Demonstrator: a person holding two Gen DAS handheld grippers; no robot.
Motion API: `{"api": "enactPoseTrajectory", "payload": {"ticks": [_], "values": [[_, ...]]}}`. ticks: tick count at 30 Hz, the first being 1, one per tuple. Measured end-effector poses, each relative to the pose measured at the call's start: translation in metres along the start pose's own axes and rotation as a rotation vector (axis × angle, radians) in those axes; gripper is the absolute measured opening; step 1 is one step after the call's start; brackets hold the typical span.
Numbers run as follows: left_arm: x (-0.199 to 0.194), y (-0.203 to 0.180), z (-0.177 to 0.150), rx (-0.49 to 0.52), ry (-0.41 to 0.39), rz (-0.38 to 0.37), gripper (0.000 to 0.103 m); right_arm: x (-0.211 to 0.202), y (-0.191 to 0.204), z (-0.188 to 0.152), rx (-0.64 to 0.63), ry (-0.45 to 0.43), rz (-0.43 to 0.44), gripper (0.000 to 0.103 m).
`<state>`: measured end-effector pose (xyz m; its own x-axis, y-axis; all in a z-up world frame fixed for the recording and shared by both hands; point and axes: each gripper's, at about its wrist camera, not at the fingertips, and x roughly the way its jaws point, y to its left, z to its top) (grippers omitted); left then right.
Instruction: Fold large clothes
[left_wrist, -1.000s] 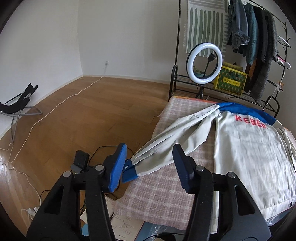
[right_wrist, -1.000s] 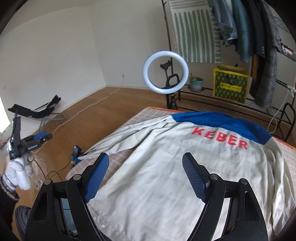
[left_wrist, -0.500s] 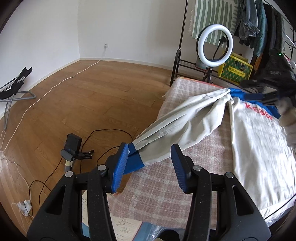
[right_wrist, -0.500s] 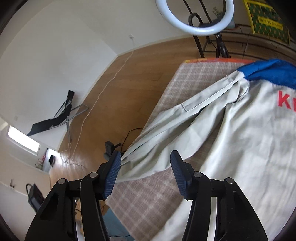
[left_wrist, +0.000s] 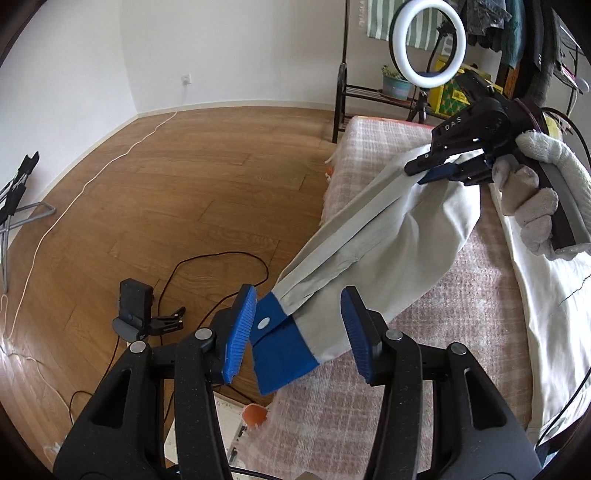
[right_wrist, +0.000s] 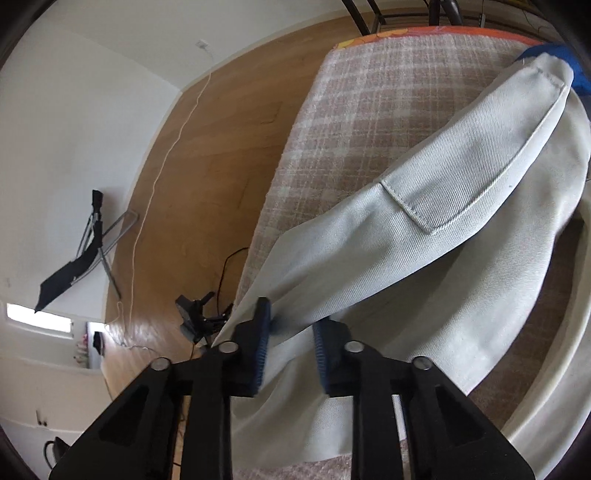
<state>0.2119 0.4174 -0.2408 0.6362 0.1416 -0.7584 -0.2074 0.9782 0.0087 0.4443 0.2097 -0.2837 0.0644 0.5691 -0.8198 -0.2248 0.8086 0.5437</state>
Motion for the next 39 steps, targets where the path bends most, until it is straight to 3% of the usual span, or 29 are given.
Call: {"api": "enactPoseTrajectory", "payload": {"ticks": [3,10,12,15,18,22,25,31,37,39], "values": [[0.01,-0.006,0.002,0.026,0.012,-0.01,0.049,-0.004,-0.006,0.004,0.026,-0.005,0.035,0.002],[0.028,-0.028,0.001,0.121,0.056,0.029,0.049,-0.046,0.001,0.011,-0.04,-0.062,0.109,0.001],[0.024,-0.027,0.003,0.113,0.044,0.009,0.049,-0.055,0.0,0.012,-0.069,-0.06,0.112,0.001],[0.011,-0.011,0.001,0.023,0.009,-0.049,0.05,-0.074,-0.012,0.004,-0.099,-0.052,0.115,0.001],[0.008,0.02,-0.001,-0.147,0.013,-0.123,0.062,-0.089,-0.031,-0.008,-0.136,-0.043,0.08,0.001],[0.019,0.05,0.01,-0.351,0.031,-0.216,0.063,-0.095,-0.059,-0.023,-0.139,-0.009,0.018,0.001],[0.037,0.055,0.028,-0.434,0.045,-0.313,0.076,-0.094,-0.076,-0.025,-0.13,0.003,-0.021,0.001],[0.081,0.031,0.053,-0.408,0.148,-0.368,0.076,-0.085,-0.084,-0.02,-0.115,0.013,-0.027,0.001],[0.106,0.014,0.052,-0.39,0.192,-0.352,0.075,-0.076,-0.079,-0.022,-0.12,0.016,-0.025,0.001],[0.111,0.009,0.051,-0.38,0.193,-0.356,0.066,-0.075,-0.082,-0.023,-0.116,0.017,-0.02,0.001]]}}
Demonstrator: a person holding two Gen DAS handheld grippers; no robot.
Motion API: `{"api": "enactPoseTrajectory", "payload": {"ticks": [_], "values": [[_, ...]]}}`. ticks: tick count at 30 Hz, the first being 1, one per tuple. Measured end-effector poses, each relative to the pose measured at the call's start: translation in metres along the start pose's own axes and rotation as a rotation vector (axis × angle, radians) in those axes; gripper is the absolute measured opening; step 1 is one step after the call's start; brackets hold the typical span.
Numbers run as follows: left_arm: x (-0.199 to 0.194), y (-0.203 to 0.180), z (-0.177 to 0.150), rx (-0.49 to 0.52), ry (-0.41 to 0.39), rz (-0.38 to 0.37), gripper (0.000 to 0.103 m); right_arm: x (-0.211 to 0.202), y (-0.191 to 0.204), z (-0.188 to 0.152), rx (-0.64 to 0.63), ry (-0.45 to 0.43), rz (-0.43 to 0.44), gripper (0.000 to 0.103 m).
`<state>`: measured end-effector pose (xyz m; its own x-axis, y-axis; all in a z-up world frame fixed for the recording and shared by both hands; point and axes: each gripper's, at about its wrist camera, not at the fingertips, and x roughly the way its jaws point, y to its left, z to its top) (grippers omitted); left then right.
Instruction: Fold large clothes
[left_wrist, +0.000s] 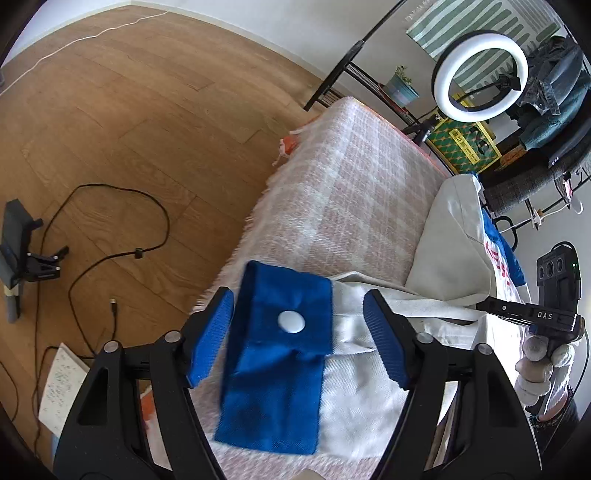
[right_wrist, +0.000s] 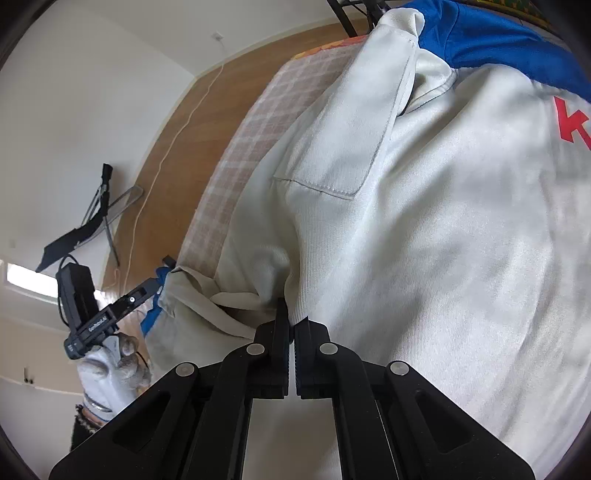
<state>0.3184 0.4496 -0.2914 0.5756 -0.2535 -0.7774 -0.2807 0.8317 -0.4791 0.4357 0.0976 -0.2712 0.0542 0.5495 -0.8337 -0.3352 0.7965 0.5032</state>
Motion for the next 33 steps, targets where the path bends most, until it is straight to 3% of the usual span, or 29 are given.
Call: {"api": "enactPoseTrajectory", "payload": {"ticks": [1,2,4,5,13,21,27,30,33], "values": [[0.002,-0.001,0.0,0.009,0.003,0.012,0.052,0.0,-0.003,-0.002,0.003,0.001,0.002,0.001],[0.004,-0.003,-0.001,0.018,0.003,0.033,0.047,0.001,-0.003,0.0,0.006,0.002,0.002,0.001],[0.005,-0.005,-0.002,0.025,-0.011,0.056,0.011,0.002,-0.004,-0.002,0.01,0.001,0.006,0.001],[0.002,-0.003,-0.002,0.018,-0.022,0.053,0.007,0.002,-0.005,-0.001,0.016,-0.001,0.011,0.001],[-0.059,-0.021,-0.011,0.04,-0.175,0.001,0.002,-0.006,-0.007,0.009,0.031,-0.041,0.064,0.001],[-0.161,-0.109,-0.053,0.239,-0.283,-0.09,0.002,-0.061,-0.008,0.005,0.012,-0.132,0.097,0.001],[-0.193,-0.188,-0.12,0.432,-0.228,-0.137,0.002,-0.096,-0.032,-0.026,0.063,-0.155,0.095,0.001],[-0.188,-0.214,-0.158,0.484,-0.155,-0.169,0.002,-0.108,-0.048,-0.049,0.061,-0.15,0.077,0.001],[-0.172,-0.235,-0.209,0.566,-0.075,-0.146,0.002,-0.112,-0.063,-0.065,0.078,-0.122,0.065,0.001]]}}
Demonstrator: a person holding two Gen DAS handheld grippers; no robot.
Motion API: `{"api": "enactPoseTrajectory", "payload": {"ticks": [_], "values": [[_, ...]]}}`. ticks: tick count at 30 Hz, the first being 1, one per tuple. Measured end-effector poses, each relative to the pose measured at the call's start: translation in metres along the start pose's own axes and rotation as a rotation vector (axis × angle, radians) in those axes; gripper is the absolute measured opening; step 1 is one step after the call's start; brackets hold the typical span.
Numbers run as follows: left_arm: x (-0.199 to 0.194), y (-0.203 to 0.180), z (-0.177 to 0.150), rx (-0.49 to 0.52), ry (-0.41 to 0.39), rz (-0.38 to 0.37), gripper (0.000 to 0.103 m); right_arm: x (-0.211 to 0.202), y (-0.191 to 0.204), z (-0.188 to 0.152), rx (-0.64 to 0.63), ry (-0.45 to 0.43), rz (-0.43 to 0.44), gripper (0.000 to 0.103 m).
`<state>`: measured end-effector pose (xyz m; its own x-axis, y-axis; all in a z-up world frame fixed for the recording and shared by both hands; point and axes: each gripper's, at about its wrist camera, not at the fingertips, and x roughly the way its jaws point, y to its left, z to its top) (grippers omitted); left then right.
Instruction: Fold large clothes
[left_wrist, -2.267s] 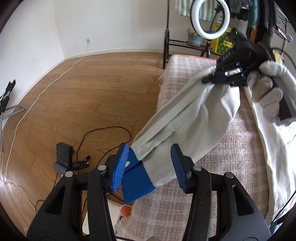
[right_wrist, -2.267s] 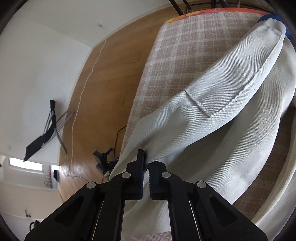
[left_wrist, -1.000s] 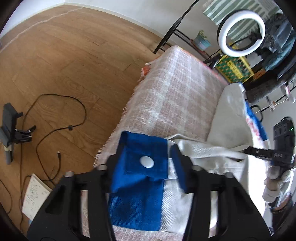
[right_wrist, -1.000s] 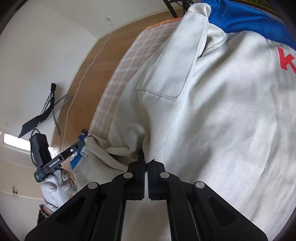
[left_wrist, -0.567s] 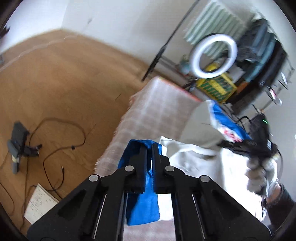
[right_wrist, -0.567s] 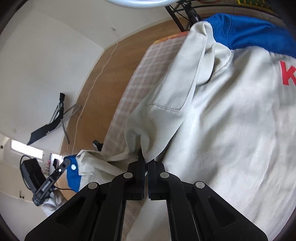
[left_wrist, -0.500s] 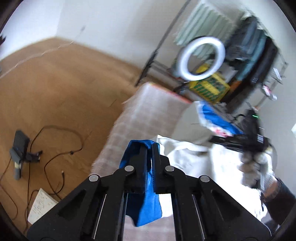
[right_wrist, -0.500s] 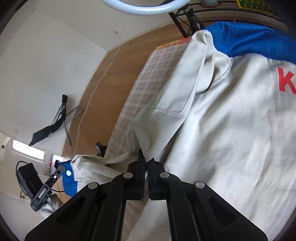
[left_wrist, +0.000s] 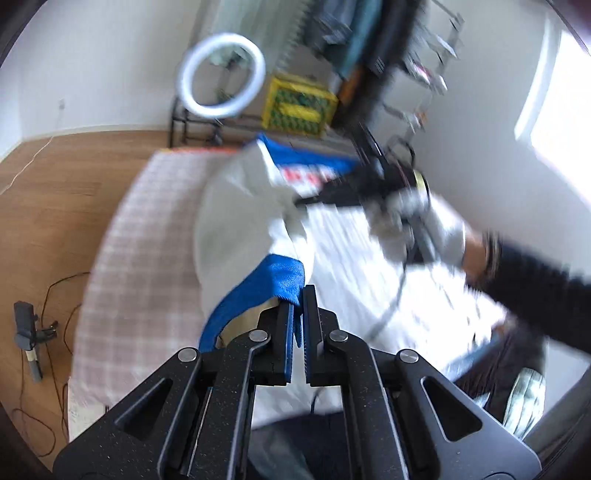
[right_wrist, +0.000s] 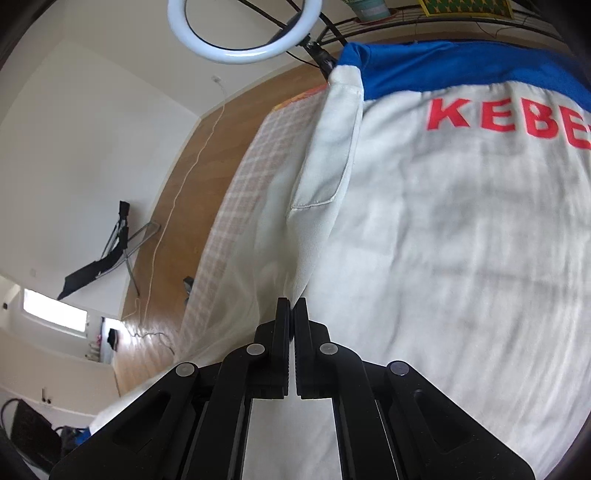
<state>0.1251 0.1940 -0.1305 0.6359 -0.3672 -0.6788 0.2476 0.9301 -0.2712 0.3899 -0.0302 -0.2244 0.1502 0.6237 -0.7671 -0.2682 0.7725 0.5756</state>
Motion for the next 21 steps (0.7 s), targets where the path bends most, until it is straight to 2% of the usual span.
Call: {"api": "enactPoseTrajectory", "payload": {"ticks": [3,7,9,11,13,16,18,21], "values": [[0.02,-0.028,-0.027,0.036,0.083,-0.007,0.002,-0.006,-0.01,-0.011,-0.022,0.009,-0.023,0.003],[0.042,-0.042,-0.052,0.04,0.166,0.009,0.002,-0.003,-0.02,-0.02,-0.039,0.081,-0.054,0.007],[0.043,-0.048,-0.061,0.064,0.203,-0.007,0.002,-0.009,-0.017,-0.027,-0.031,0.092,-0.06,0.01],[0.034,-0.058,-0.064,0.101,0.198,0.016,0.002,-0.026,-0.018,-0.034,-0.046,0.073,-0.043,0.01],[0.023,-0.066,-0.07,0.118,0.184,0.023,0.002,-0.042,-0.016,-0.039,-0.061,0.041,-0.054,0.016],[0.011,-0.055,-0.071,0.053,0.148,0.027,0.01,-0.061,-0.014,-0.05,-0.08,0.01,-0.063,0.019],[0.009,-0.038,-0.073,-0.027,0.123,0.058,0.015,-0.068,-0.01,-0.059,-0.109,-0.002,-0.066,0.019],[0.013,-0.008,-0.073,-0.166,0.111,0.057,0.017,-0.066,0.001,-0.075,-0.141,0.014,-0.067,0.019]]}}
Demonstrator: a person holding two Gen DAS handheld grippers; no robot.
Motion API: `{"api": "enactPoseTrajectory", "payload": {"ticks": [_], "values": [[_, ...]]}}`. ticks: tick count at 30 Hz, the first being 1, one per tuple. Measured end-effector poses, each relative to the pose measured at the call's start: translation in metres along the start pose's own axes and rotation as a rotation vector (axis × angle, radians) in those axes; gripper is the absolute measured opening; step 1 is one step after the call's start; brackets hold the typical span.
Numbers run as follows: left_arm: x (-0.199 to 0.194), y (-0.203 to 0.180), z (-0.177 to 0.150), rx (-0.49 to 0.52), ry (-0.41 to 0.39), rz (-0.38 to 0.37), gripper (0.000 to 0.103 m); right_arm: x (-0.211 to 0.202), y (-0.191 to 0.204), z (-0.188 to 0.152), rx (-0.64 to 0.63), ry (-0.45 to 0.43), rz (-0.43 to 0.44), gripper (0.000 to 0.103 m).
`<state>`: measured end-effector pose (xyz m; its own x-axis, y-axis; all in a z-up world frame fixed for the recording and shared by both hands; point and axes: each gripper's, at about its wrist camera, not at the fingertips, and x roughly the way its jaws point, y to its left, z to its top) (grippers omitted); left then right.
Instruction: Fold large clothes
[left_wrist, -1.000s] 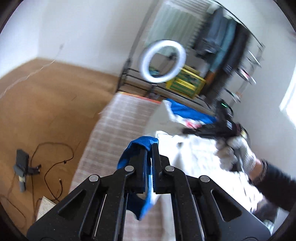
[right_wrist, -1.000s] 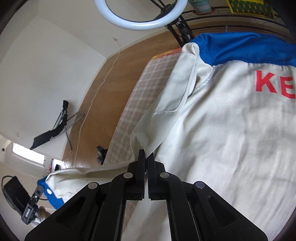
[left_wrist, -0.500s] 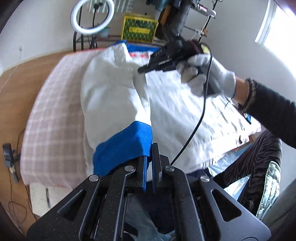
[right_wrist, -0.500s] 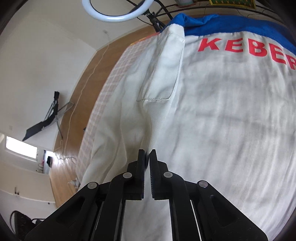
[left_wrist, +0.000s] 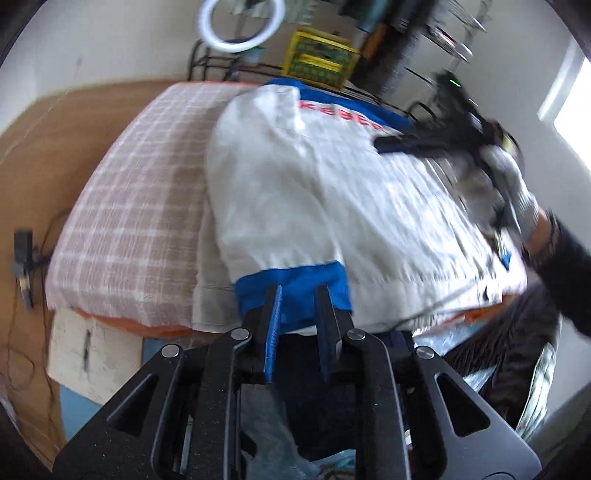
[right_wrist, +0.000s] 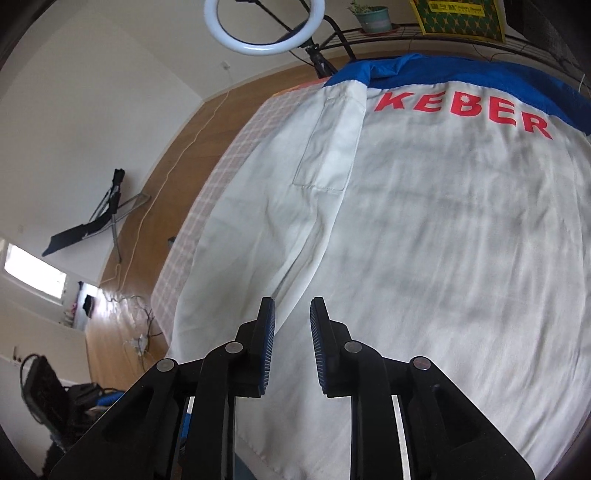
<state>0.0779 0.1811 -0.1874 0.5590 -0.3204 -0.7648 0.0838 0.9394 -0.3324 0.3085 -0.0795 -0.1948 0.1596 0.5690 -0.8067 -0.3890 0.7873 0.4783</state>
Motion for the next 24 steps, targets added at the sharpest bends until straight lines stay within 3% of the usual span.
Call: {"api": "enactPoseTrajectory", "payload": {"ticks": [1,3,5,8,13,16,18,20,24], "values": [[0.003,0.009,0.001,-0.039,0.007,-0.015,0.017,0.003,0.006,-0.006,-0.004,0.013,0.015,0.023],[0.014,0.026,0.001,-0.123,0.03,-0.021,0.028,0.008,0.01,-0.028,0.0,0.041,0.048,0.033],[0.019,0.044,-0.002,-0.214,0.037,-0.061,0.041,0.018,0.017,-0.052,0.011,0.083,0.1,0.034],[0.033,0.066,0.0,-0.35,0.063,-0.147,0.049,0.039,0.032,-0.082,0.033,0.15,0.159,0.034],[0.073,0.075,-0.001,-0.385,0.173,-0.154,0.05,0.072,0.048,-0.104,0.063,0.213,0.216,0.034],[0.089,0.074,-0.008,-0.375,0.214,-0.129,0.023,0.09,0.044,-0.11,0.117,0.242,0.238,0.034],[0.088,0.069,-0.009,-0.35,0.2,-0.105,0.011,0.099,0.041,-0.115,0.141,0.249,0.238,0.034],[0.082,0.062,-0.007,-0.313,0.184,-0.079,0.006,0.104,0.041,-0.116,0.136,0.252,0.242,0.015],[0.046,0.038,0.003,-0.211,0.057,-0.017,0.004,0.087,0.061,-0.108,0.062,0.204,0.251,0.01]]}}
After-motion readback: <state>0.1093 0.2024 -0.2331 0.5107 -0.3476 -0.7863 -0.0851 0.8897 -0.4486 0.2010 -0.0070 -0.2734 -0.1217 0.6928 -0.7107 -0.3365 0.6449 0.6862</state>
